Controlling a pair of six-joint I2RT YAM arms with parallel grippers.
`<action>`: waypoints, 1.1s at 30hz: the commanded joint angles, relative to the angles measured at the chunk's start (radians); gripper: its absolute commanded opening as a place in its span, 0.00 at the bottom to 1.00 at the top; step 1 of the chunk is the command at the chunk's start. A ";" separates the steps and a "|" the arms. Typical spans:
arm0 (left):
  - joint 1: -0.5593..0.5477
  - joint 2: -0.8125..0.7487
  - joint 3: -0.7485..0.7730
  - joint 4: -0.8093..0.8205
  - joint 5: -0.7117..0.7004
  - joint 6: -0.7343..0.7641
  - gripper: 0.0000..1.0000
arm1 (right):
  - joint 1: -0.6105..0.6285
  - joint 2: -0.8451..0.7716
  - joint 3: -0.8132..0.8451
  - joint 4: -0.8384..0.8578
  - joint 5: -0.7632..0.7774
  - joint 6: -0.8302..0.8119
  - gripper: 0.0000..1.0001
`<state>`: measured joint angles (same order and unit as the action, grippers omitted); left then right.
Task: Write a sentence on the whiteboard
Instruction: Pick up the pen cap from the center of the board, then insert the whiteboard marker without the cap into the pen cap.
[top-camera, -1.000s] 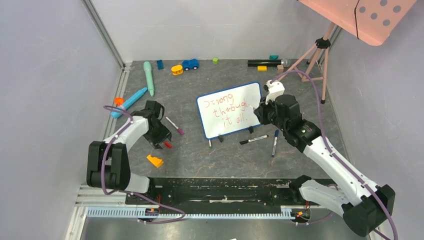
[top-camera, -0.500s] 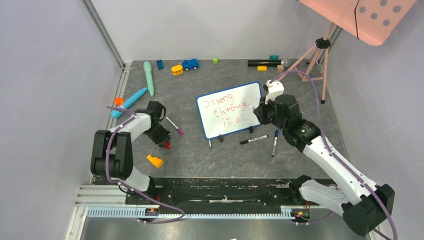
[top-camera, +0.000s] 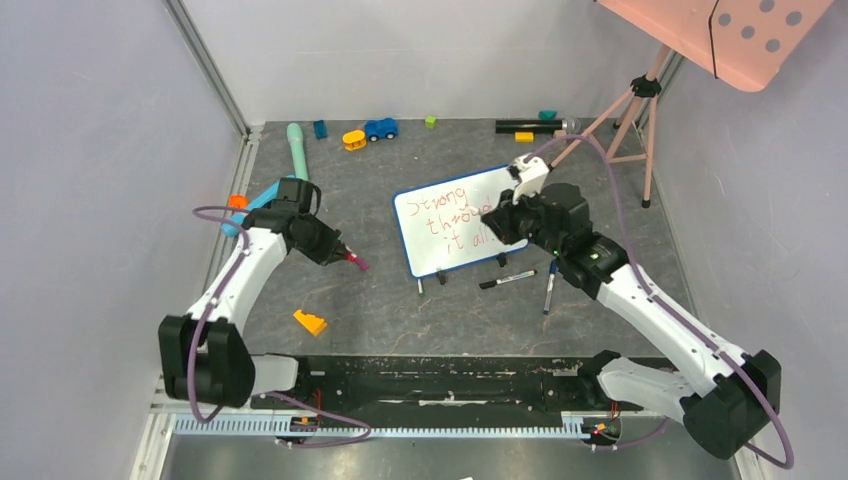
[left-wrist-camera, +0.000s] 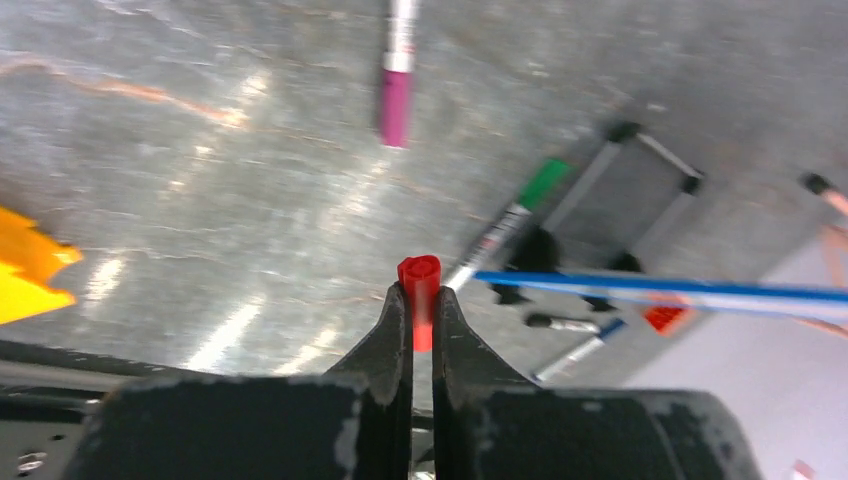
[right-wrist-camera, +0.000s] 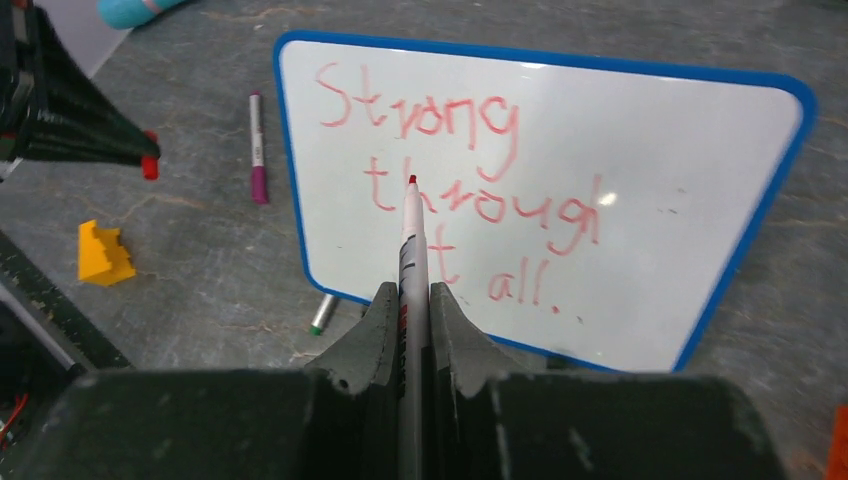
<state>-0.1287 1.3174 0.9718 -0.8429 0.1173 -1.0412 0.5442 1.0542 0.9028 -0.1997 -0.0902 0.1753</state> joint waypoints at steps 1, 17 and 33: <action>-0.013 -0.068 0.057 0.003 0.116 -0.178 0.02 | 0.077 0.068 0.067 0.127 -0.059 0.002 0.00; -0.112 -0.210 0.002 0.281 0.232 -0.619 0.02 | 0.178 0.204 0.200 0.141 -0.161 -0.075 0.00; -0.146 -0.150 0.024 0.325 0.249 -0.657 0.02 | 0.227 0.251 0.219 0.185 -0.284 -0.084 0.00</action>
<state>-0.2684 1.1717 0.9623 -0.5659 0.3435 -1.6405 0.7650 1.2926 1.0672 -0.0578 -0.3374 0.1097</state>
